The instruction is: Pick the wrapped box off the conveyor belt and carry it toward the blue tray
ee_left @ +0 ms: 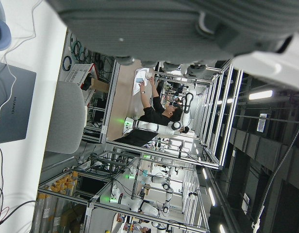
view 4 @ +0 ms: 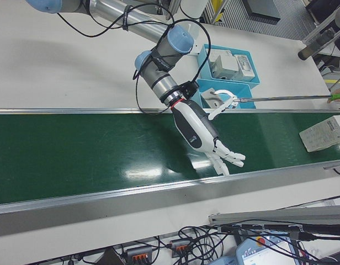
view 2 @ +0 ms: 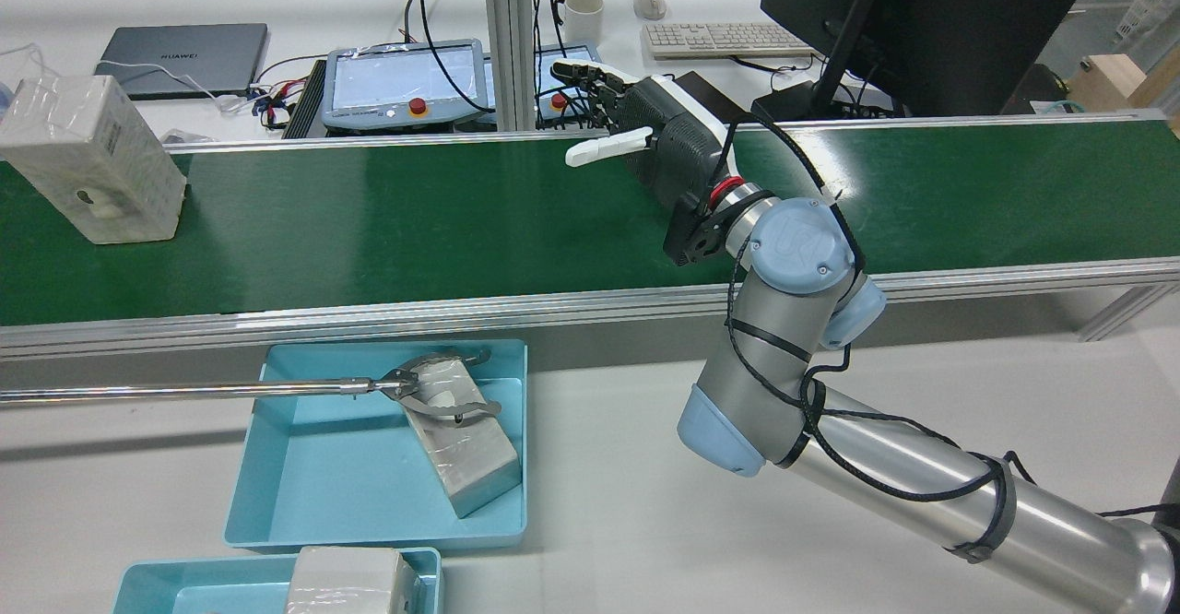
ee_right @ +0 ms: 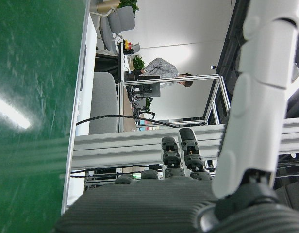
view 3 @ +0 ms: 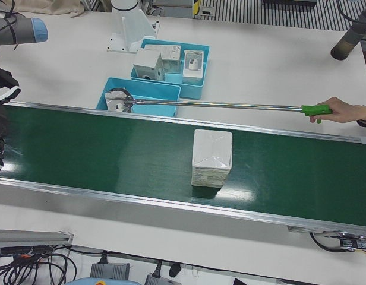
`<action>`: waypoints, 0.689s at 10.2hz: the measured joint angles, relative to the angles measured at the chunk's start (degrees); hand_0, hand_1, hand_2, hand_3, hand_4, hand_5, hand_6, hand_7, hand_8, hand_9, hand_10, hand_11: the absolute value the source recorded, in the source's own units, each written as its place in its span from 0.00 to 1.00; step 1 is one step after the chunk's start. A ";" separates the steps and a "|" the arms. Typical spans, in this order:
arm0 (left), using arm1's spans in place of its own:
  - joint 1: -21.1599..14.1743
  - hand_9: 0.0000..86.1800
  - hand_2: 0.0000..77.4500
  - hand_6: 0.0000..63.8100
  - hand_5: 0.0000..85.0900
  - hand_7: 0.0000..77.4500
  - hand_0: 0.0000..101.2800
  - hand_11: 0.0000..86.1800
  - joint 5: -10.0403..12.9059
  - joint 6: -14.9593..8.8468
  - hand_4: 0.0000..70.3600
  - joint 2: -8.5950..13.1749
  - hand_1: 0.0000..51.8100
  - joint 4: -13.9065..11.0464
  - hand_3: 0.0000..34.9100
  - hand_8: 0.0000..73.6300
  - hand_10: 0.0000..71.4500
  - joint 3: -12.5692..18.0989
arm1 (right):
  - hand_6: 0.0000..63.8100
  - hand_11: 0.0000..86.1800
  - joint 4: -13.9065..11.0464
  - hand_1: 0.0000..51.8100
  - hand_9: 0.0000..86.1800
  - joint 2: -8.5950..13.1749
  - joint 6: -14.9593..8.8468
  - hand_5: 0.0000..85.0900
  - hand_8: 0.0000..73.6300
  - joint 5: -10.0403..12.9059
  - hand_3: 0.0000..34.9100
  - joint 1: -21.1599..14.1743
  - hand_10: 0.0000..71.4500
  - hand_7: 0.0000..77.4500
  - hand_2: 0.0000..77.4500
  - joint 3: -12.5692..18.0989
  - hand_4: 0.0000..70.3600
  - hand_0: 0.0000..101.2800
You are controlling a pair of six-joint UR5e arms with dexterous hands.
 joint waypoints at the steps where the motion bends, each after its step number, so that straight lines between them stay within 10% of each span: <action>1: 0.00 0.00 0.01 0.00 0.01 0.01 0.00 0.01 0.00 0.00 0.00 0.00 0.00 0.00 0.00 0.01 0.01 0.00 | 0.08 0.01 0.04 0.27 0.01 -0.06 -0.02 0.22 0.00 0.03 0.00 -0.06 0.00 0.10 0.02 -0.07 0.14 0.47; 7: 0.00 0.00 0.01 0.01 0.01 0.01 0.00 0.01 0.00 0.00 0.00 0.00 0.00 0.00 0.00 0.01 0.01 0.00 | 0.04 0.01 0.07 0.26 0.01 -0.48 -0.04 0.21 0.00 0.30 0.00 -0.13 0.00 0.08 0.05 -0.19 0.14 0.47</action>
